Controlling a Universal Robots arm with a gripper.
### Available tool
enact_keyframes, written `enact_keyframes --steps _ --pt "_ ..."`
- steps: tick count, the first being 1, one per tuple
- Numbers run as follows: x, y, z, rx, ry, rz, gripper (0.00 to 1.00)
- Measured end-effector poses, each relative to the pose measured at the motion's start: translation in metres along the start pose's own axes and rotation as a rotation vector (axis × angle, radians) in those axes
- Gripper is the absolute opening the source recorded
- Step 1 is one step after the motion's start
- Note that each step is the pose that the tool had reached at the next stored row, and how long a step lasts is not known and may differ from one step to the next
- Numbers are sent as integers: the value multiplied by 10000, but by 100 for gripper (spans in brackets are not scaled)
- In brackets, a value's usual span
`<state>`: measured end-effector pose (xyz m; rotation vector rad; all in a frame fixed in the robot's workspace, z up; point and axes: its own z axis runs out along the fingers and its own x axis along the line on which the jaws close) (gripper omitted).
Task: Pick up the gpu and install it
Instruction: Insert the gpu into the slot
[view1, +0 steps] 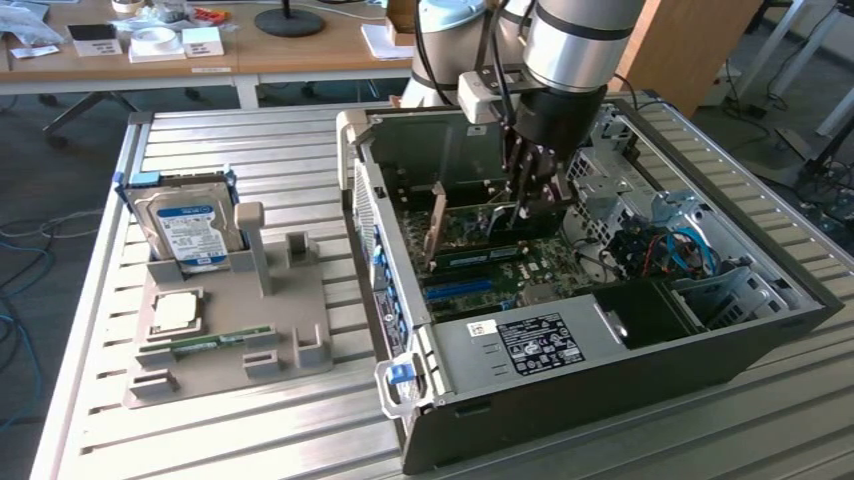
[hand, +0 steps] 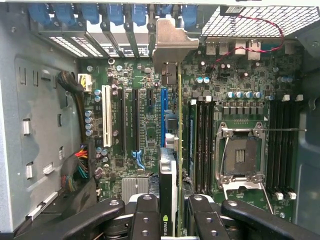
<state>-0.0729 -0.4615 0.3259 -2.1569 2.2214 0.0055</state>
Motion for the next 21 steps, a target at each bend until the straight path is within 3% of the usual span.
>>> enact_keyframes --steps 9,10,21 --pt "1 1 25 1 -1 0 27" --pt "3 2 70 0 1 0 27" --pt "3 3 81 -1 1 0 27"
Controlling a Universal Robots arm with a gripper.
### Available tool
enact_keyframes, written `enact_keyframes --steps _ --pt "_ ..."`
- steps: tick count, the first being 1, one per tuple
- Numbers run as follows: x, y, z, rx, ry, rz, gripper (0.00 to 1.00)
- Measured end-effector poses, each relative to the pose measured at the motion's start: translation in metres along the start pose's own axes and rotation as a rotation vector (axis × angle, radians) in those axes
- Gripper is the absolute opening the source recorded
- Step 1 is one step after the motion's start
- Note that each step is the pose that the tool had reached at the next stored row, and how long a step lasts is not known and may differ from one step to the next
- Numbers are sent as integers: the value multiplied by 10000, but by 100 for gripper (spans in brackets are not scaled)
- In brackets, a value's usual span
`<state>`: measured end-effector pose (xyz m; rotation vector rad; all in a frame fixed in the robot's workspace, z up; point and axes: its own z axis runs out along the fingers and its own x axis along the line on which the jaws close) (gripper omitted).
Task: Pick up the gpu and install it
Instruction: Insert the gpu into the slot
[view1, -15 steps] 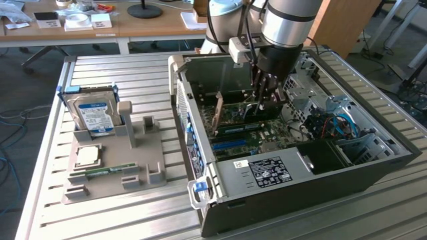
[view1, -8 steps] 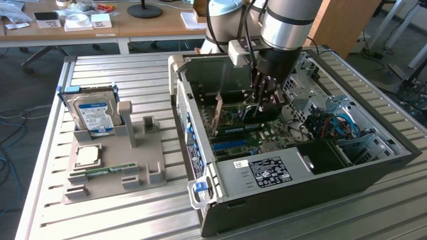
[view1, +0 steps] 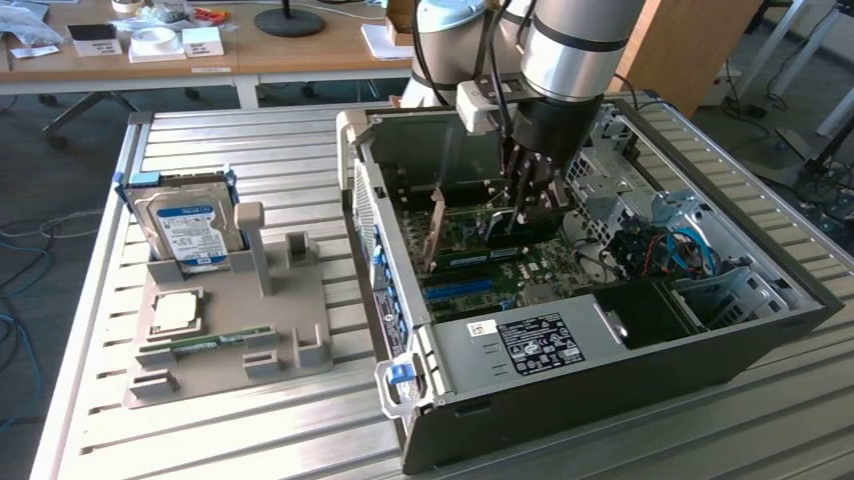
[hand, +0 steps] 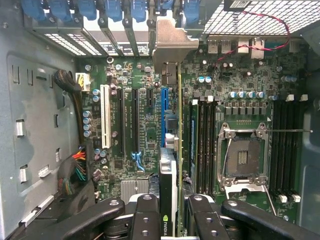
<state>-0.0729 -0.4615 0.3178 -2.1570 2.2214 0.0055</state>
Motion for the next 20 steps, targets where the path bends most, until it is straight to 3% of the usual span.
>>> enact_keyframes --steps 20 --pt "1 2 25 1 -1 0 27"
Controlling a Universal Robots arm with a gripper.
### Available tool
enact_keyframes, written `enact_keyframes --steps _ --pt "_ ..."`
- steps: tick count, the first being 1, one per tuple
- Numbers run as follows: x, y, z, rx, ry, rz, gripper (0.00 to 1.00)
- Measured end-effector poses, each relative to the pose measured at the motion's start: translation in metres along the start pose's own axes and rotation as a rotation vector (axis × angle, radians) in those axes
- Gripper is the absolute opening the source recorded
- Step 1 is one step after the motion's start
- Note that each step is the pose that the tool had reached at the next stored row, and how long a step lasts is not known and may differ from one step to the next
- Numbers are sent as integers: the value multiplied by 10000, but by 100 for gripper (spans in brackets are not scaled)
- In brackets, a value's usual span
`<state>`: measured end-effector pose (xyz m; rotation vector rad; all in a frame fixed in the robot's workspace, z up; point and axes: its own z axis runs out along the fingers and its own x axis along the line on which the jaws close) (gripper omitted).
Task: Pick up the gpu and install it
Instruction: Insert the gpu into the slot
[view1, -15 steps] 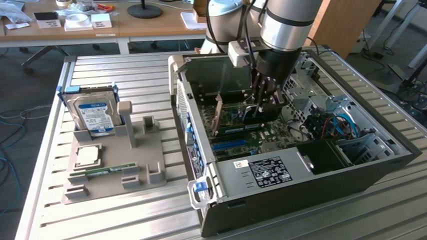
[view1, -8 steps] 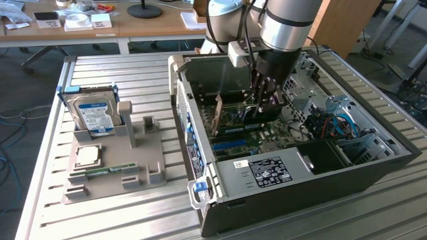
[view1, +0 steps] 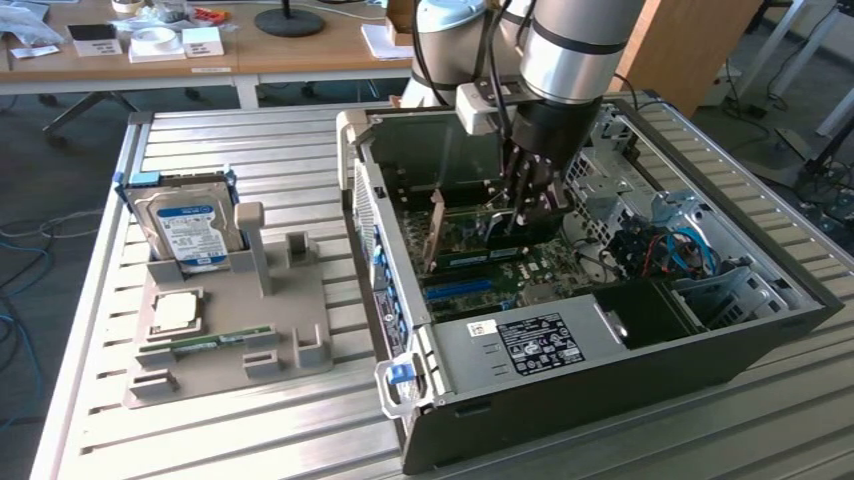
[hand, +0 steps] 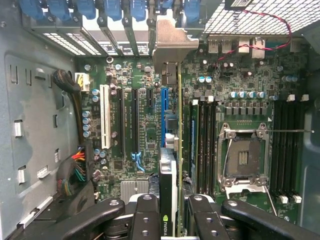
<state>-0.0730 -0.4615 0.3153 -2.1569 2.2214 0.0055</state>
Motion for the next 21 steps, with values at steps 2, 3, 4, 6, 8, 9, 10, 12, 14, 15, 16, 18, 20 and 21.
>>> enact_keyframes --steps 2,3,4,6,8,9,10,12,14,15,16,18,20,21 --pt "0 0 1 0 1 0 27" --pt "0 0 1 0 1 0 27" --pt "0 0 1 -1 1 0 27" --pt "0 0 3 -1 1 0 27" --pt "0 1 13 1 -3 0 27" --pt "1 1 17 0 0 0 27" --pt "1 2 19 -1 1 0 27" --pt "1 3 20 -1 3 0 27" --pt "1 4 23 0 1 0 27" --pt "1 4 23 -1 1 0 27" --pt "1 4 23 -1 1 0 27" --pt "1 4 33 2 -5 0 27" --pt "2 5 43 -1 1 0 27" --pt "2 5 50 0 -1 0 27"
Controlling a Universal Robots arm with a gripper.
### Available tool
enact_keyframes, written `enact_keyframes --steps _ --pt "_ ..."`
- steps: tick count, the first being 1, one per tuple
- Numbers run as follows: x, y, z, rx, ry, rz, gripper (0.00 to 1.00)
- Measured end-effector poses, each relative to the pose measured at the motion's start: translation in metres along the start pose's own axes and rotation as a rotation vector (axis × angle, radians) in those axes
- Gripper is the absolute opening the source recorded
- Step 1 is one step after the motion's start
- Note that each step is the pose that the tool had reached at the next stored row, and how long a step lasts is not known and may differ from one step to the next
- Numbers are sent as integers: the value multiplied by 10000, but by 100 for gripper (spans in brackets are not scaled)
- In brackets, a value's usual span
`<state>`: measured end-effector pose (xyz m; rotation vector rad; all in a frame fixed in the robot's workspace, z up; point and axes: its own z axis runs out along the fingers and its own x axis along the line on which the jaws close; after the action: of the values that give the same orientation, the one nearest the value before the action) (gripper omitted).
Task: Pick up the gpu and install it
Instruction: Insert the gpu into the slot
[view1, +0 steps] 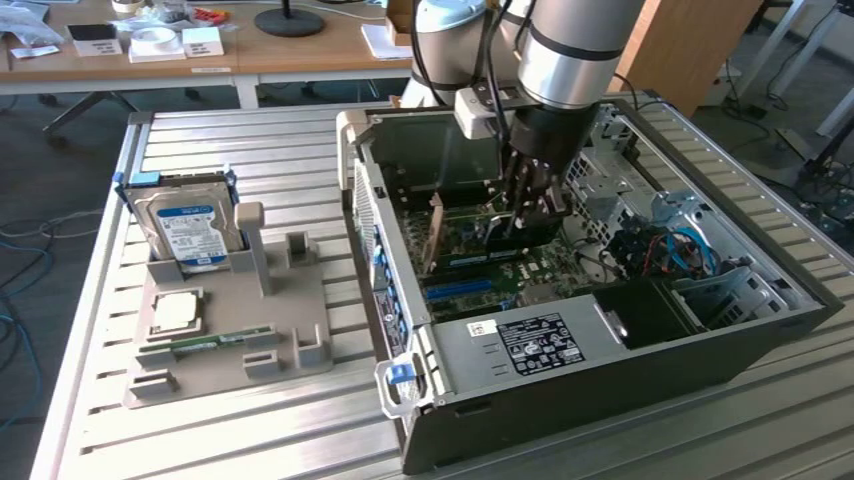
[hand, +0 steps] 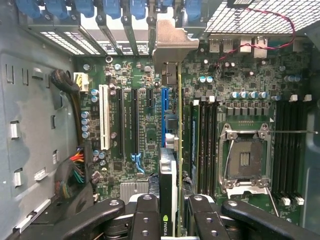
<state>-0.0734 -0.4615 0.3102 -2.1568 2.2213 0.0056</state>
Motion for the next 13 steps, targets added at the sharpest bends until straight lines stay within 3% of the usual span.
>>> enact_keyframes --steps 13 --pt "0 2 33 0 -1 0 27"
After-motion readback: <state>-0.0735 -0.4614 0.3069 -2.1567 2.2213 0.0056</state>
